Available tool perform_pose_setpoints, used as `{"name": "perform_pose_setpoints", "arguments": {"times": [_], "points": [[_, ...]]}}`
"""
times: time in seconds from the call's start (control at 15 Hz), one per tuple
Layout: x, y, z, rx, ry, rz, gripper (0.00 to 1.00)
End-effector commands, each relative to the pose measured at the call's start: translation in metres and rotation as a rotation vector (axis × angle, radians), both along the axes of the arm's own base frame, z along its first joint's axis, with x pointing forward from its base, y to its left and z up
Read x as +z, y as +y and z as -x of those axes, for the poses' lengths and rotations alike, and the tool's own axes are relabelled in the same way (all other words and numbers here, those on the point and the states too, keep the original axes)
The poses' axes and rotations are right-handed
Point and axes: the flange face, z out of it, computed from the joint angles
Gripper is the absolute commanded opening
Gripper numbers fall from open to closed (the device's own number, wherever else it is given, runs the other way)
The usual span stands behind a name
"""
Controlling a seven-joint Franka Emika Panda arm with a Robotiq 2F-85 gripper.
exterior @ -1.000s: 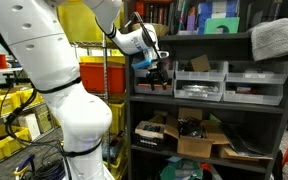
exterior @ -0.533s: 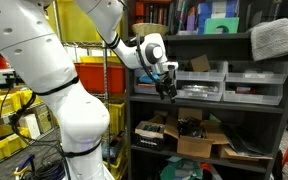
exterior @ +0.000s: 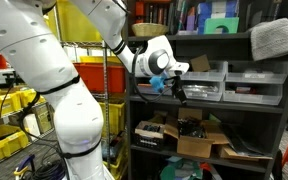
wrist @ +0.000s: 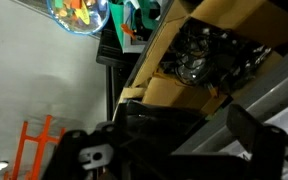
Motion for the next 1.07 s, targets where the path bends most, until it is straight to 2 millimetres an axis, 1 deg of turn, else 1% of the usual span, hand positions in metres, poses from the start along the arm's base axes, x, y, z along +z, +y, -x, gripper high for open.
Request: {"name": "perform_pose_setpoints", "arguments": {"times": [0.0, 0.13, 0.2, 0.33, 0.6, 0.67, 0.8, 1.0], "points": [[0.021, -0.011, 0.006, -0.131, -0.142, -0.023, 1.00], [0.032, -0.013, 0.006, -0.129, -0.251, 0.011, 1.00], [0.024, -0.013, -0.003, -0.106, -0.171, -0.015, 1.00], [0.030, -0.015, -0.001, -0.117, -0.225, -0.001, 1.00], [0.029, -0.013, 0.000, -0.119, -0.231, 0.001, 1.00], [0.034, -0.016, 0.003, -0.138, -0.280, 0.021, 1.00], [0.046, -0.031, 0.006, -0.199, -0.387, 0.029, 1.00], [0.065, -0.067, 0.007, -0.306, -0.518, 0.019, 1.00]]}}
